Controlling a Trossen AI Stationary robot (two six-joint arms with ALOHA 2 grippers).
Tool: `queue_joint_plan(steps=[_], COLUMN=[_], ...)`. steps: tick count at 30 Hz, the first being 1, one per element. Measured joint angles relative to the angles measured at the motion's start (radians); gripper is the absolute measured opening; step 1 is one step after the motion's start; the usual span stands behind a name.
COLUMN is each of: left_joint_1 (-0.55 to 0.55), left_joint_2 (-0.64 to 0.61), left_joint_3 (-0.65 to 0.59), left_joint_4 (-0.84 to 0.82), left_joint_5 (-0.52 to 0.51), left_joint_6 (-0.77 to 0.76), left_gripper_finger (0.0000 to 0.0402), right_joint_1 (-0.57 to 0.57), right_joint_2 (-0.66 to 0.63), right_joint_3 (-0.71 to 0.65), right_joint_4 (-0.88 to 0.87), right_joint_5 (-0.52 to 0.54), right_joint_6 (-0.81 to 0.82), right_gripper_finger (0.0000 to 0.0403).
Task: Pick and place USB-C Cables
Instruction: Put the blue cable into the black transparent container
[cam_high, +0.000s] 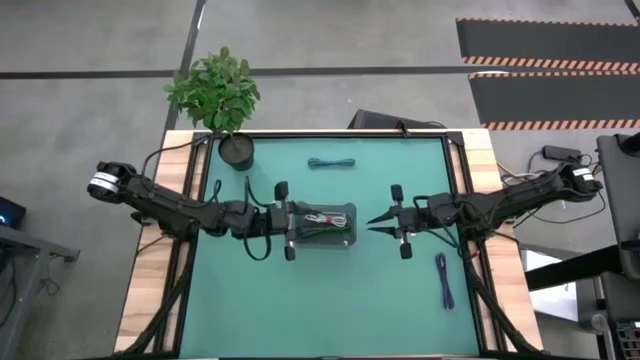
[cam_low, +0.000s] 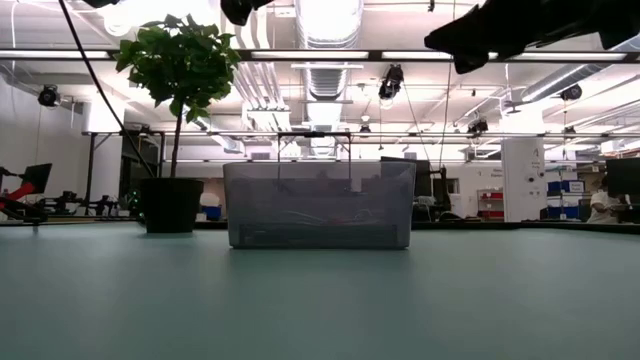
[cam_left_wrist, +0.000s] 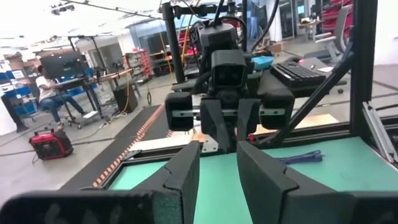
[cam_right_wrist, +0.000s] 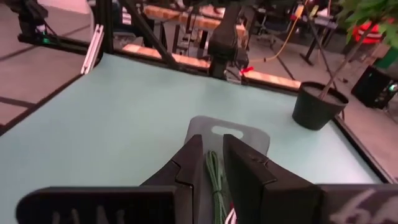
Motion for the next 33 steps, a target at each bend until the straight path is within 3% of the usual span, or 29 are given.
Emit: queue_joint_plan(steps=[20,25,28,33], left_joint_1=[0.069,0.103,0.130,0.207], left_joint_2=[0.003,0.075,0.142,0.239], left_joint_3=[0.138,0.190,0.263,0.460], left_joint_4=[-0.149,-0.158,-0.269,-0.597], left_joint_5=[-0.043,-0.039,-0.034,-0.011], left_joint_6=[-0.003,-0.025,-0.018,-0.018], left_gripper_finger=[0.0093,0.0093,0.0093,0.0093], right_joint_1=[0.000,0.000,0.000,0.000], right_joint_2=[-0.230,-0.283,-0.312,-0.333], right_joint_3=[-0.100,-0.128,-0.140,-0.145], right_joint_4=[-0.003,0.007,0.006,0.004], right_joint_5=[0.000,0.002,0.002,0.002], right_joint_6=[-0.024,-0.024,-0.023,-0.009], right_gripper_finger=[0.0054,0.0054,0.0054,0.0054])
